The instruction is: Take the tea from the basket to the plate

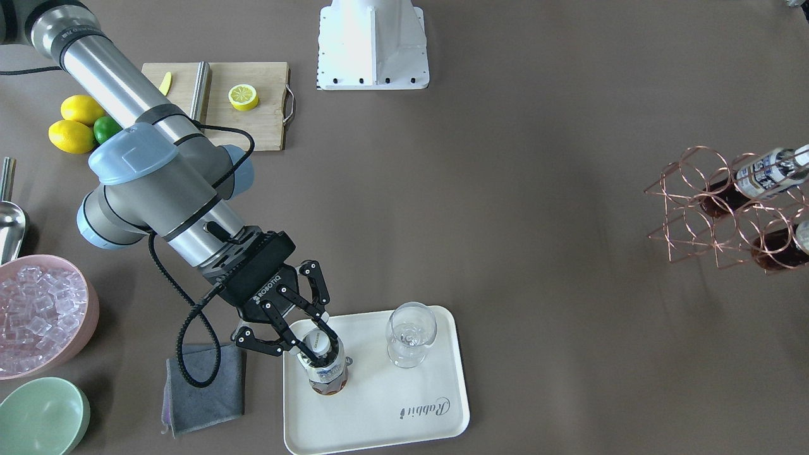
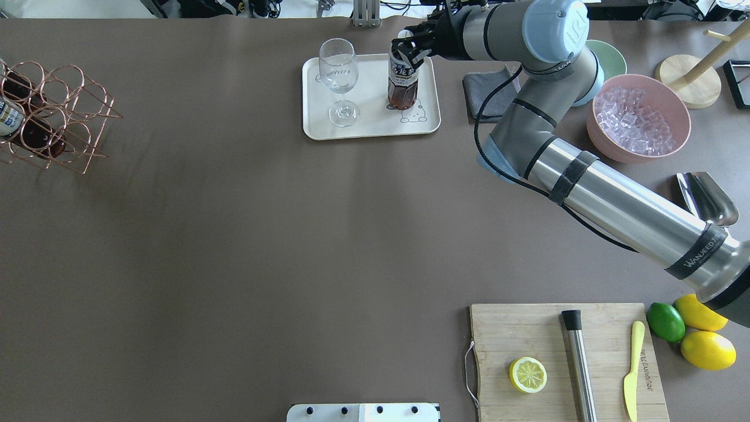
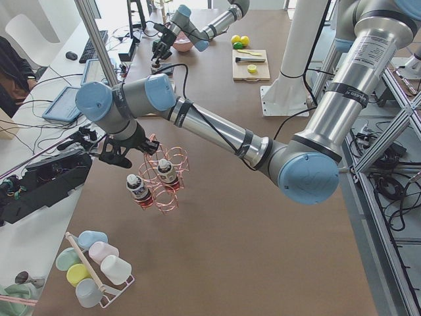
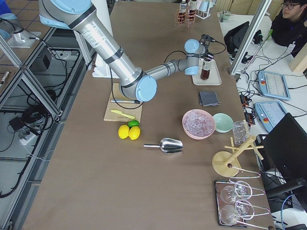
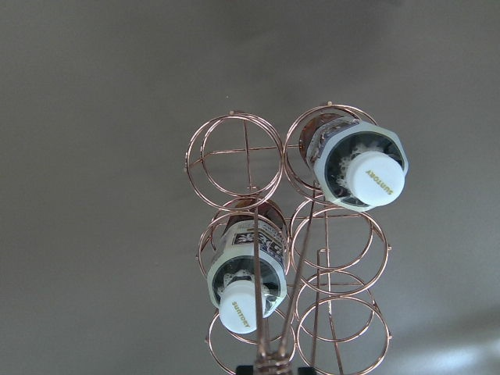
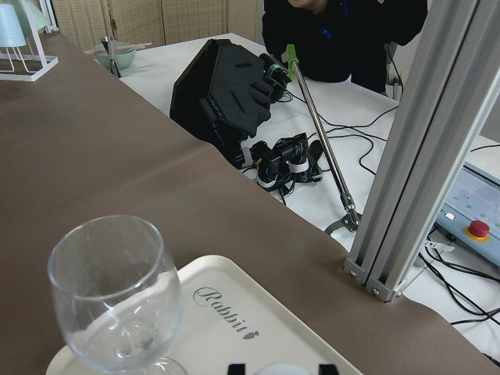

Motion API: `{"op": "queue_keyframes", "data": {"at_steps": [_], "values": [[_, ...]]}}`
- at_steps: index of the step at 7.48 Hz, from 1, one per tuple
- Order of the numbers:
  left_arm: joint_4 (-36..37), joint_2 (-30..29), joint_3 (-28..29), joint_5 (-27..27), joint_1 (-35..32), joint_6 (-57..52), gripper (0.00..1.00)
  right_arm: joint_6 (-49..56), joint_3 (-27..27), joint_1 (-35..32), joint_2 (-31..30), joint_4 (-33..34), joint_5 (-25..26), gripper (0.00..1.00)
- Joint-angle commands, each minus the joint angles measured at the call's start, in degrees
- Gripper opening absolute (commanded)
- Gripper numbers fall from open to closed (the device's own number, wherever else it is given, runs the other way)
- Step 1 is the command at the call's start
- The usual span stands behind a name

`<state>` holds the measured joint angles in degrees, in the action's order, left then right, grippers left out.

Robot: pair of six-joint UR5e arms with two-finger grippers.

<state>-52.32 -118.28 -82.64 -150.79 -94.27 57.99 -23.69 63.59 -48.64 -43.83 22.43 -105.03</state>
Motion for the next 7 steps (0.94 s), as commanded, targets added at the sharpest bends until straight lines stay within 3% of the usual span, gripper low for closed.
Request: {"op": "queue_keyframes", "data": {"at_steps": [1, 2, 3, 6, 7], "values": [[-7.86, -5.98, 12.90, 1.82, 0.58, 0.63, 0.00, -1.61, 0.04, 0.22, -0.11, -0.01, 0.18, 0.00], [-8.15, -6.96, 13.72, 1.91, 0.58, 0.55, 0.00, -2.93, 0.13, 0.30, -0.11, -0.01, 2.44, 0.64], [-8.07, -8.62, 15.21, 2.52, 0.50, 0.55, 0.00, -6.59, 0.39, 0.65, -0.11, -0.10, 2.81, 1.00], [-12.35, -10.56, 20.39, 3.83, 0.41, 1.51, 0.00, -7.95, 0.74, 0.92, -0.29, -0.10, 3.17, 1.00], [-14.98, -11.88, 20.93, 10.02, 1.10, 5.08, 0.00, -7.95, 1.35, 0.92, -0.72, -0.10, 3.08, 1.00]]}}
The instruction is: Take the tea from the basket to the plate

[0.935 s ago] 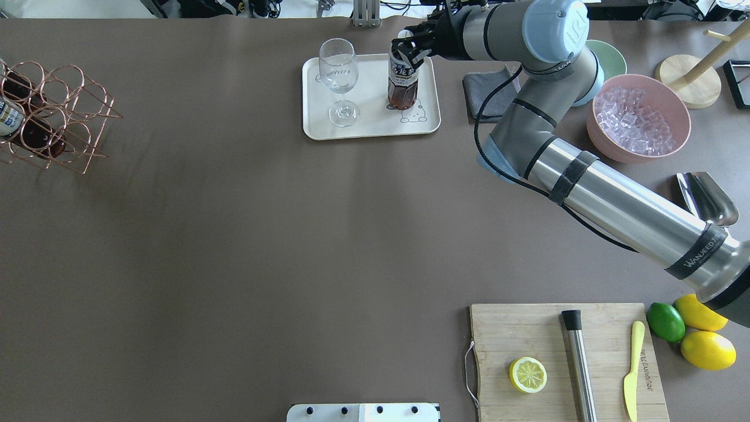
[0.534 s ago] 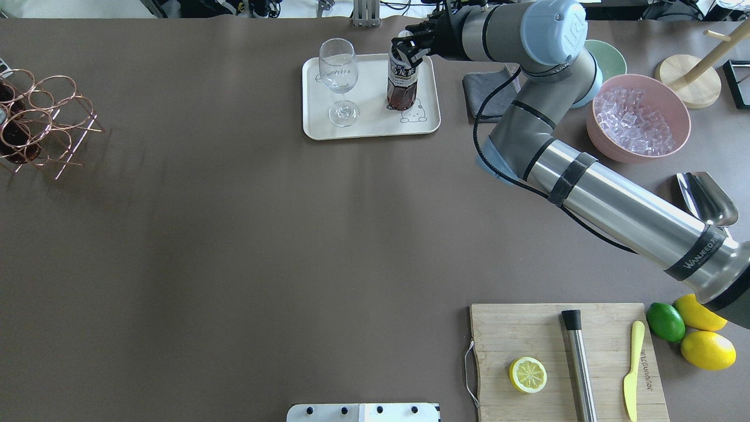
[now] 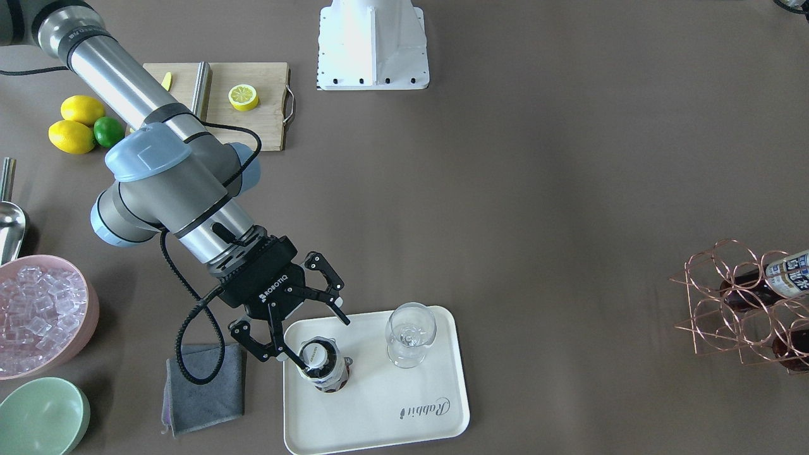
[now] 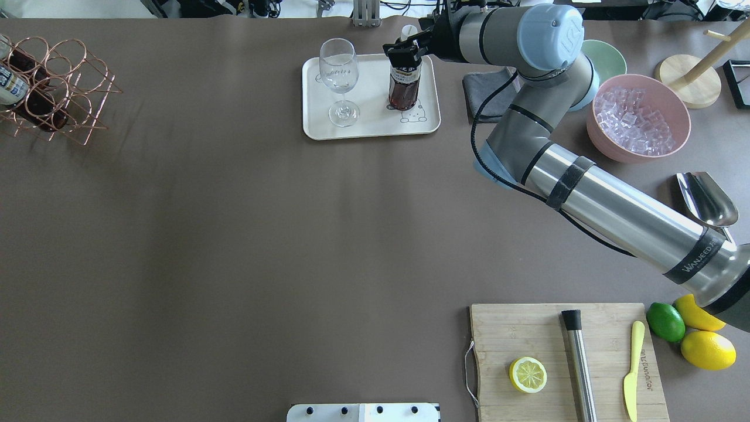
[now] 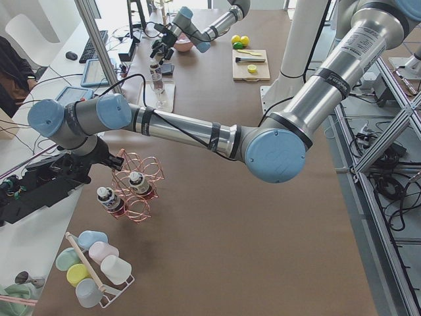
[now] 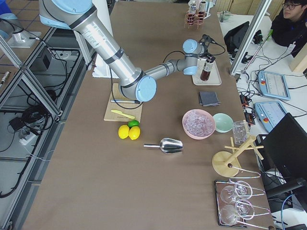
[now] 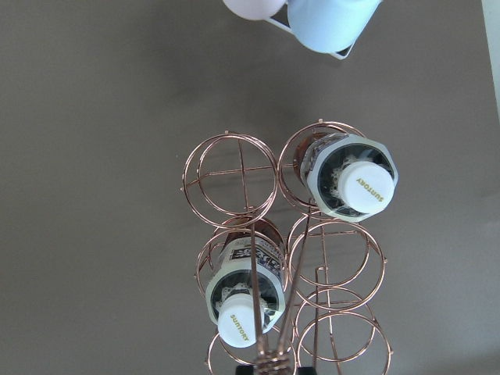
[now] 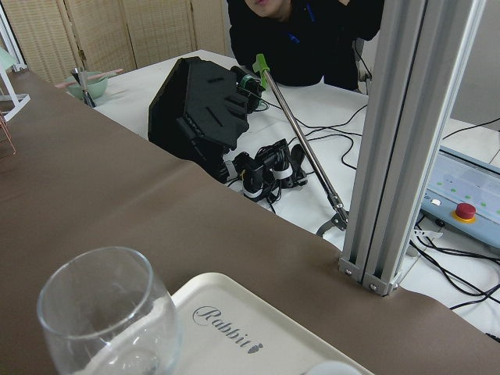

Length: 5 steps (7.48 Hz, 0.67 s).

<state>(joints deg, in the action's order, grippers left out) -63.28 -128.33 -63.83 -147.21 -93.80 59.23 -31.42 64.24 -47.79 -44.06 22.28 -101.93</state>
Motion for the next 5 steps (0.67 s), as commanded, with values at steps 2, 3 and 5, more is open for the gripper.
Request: {"op": "queue_keyframes", "data": {"at_steps": [2, 3, 5], "values": [[-8.95, -2.18, 5.10, 7.46, 1.25, 7.38, 0.00, 0.30, 4.99, 0.16, -4.43, 0.04, -0.72, 1.00], [-9.58, -2.19, 5.29, 7.37, 1.34, 7.57, 0.00, 0.31, 8.49, 0.16, -7.58, 0.04, -1.42, 1.00], [-10.98, -2.27, 6.08, 7.37, 1.25, 8.18, 0.00, 3.35, 15.26, 0.07, -14.70, 0.04, -6.25, 1.00]]}}
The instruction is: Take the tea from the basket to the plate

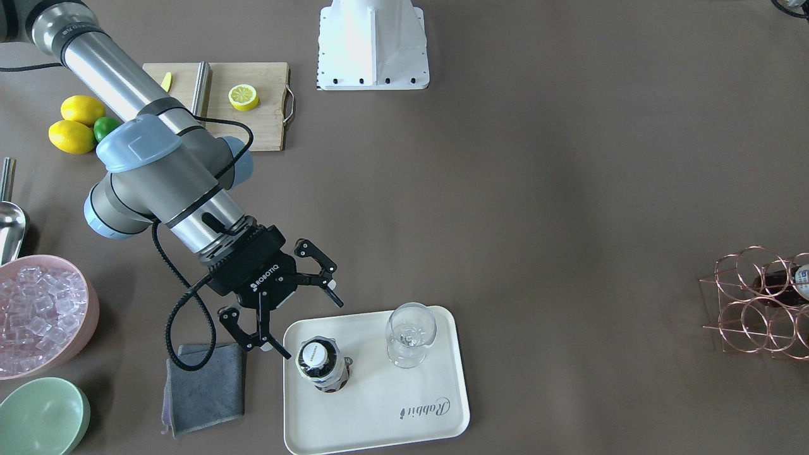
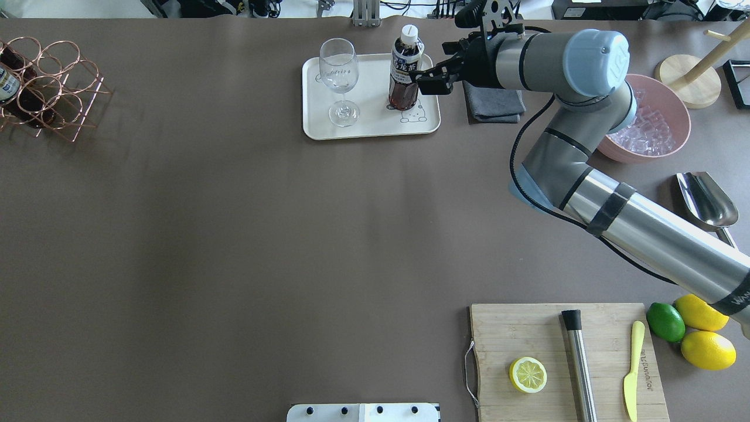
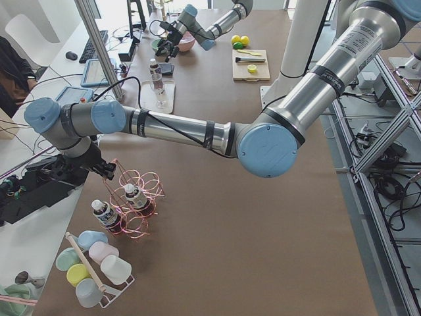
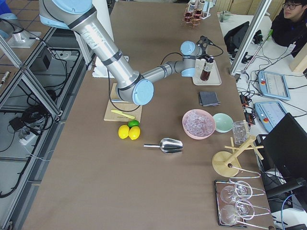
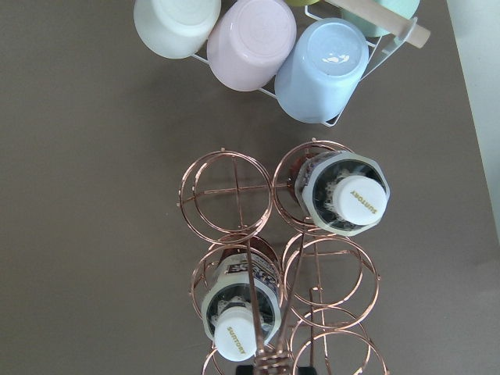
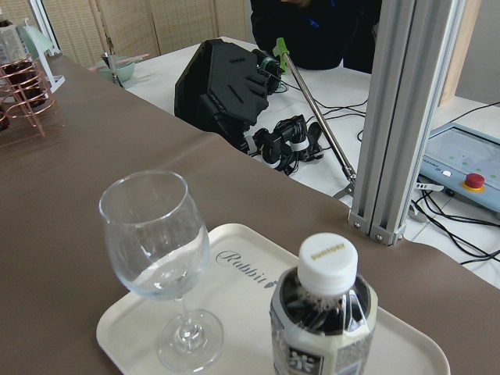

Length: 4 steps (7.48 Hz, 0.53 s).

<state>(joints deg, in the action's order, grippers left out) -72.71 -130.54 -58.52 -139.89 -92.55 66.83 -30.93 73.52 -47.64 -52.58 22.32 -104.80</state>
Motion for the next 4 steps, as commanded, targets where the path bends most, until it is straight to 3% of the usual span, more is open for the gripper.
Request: {"op": "queue_keyframes", "data": {"at_steps": [1, 2, 3, 4], "values": [[-2.51, 0.02, 1.03, 0.06, 0.00, -0.11, 0.00, 5.94, 9.41, -0.69, -11.62, 0.35, -10.62, 1.00], [-6.61, 0.37, 2.52, 0.49, 0.00, -0.03, 0.99, 6.92, 9.62, -4.01, -15.76, 0.61, -19.74, 1.00], [-6.83, 0.37, 2.53, 0.50, -0.09, -0.21, 0.99, 11.11, 9.45, -6.56, -19.11, 0.79, -25.22, 1.00], [-6.83, 0.37, 2.44, 0.59, -0.18, -0.38, 0.99, 19.94, 8.32, -7.89, -22.97, 0.79, -27.54, 1.00]]}}
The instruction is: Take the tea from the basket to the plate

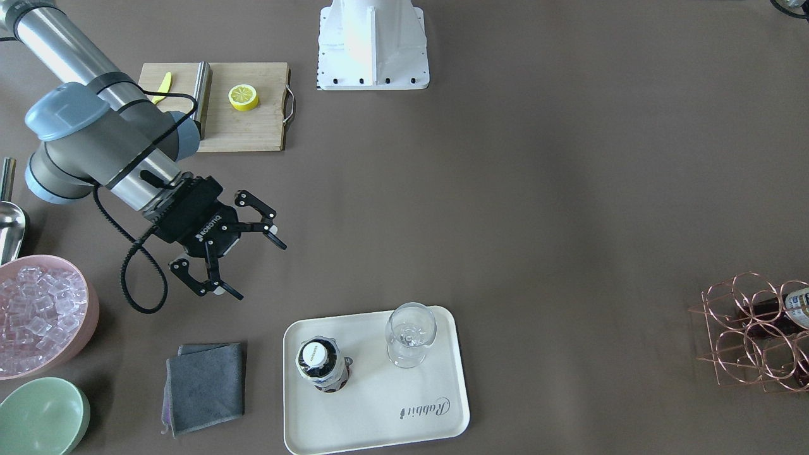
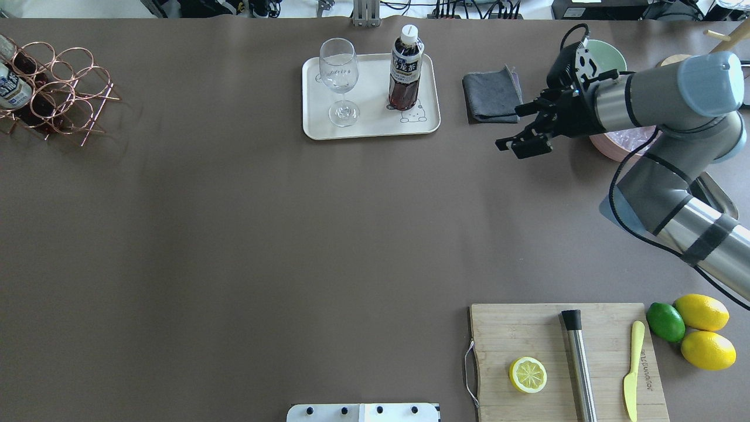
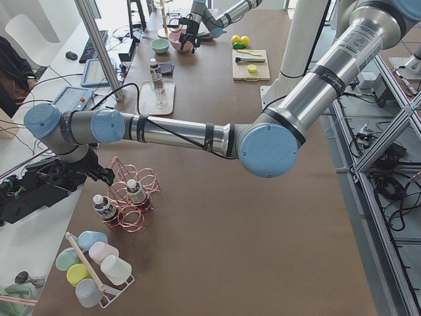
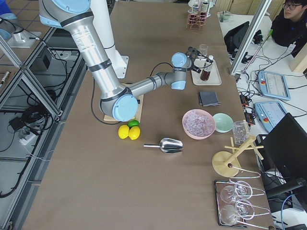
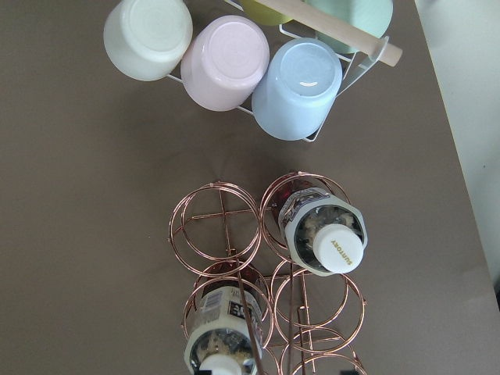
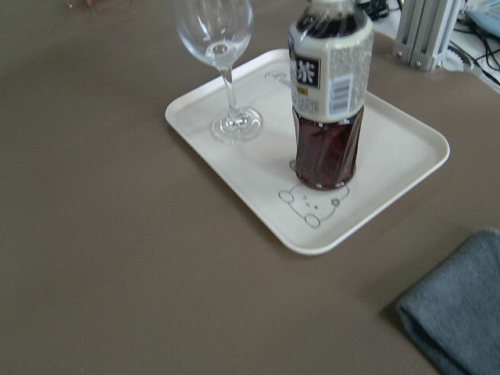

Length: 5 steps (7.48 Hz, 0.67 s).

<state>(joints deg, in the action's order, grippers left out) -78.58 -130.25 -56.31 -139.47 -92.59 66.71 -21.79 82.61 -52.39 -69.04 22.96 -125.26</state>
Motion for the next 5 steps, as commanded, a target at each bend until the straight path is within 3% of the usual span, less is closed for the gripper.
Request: {"op": "queue_keyframes", "data": {"at_steps": [1, 3, 4, 5], "values": [[-0.61, 0.25, -0.20, 0.25, -0.74, -2.44, 0.99, 14.72, -1.39, -5.33, -9.24, 1.46, -10.06, 1.00], [1.75, 3.22, -4.13, 0.43, -2.06, -7.81, 0.99, 13.88, -1.31, -12.60, -13.29, 11.60, -24.17, 1.00], [2.81, 6.03, -7.56, 0.78, -2.06, -11.05, 0.99, 13.88, -1.48, -17.26, -14.27, 19.24, -28.85, 1.00], [3.69, 9.10, -11.68, 1.48, -2.15, -15.00, 0.99, 13.96, -1.31, -20.78, -15.41, 25.93, -29.94, 1.00]]}}
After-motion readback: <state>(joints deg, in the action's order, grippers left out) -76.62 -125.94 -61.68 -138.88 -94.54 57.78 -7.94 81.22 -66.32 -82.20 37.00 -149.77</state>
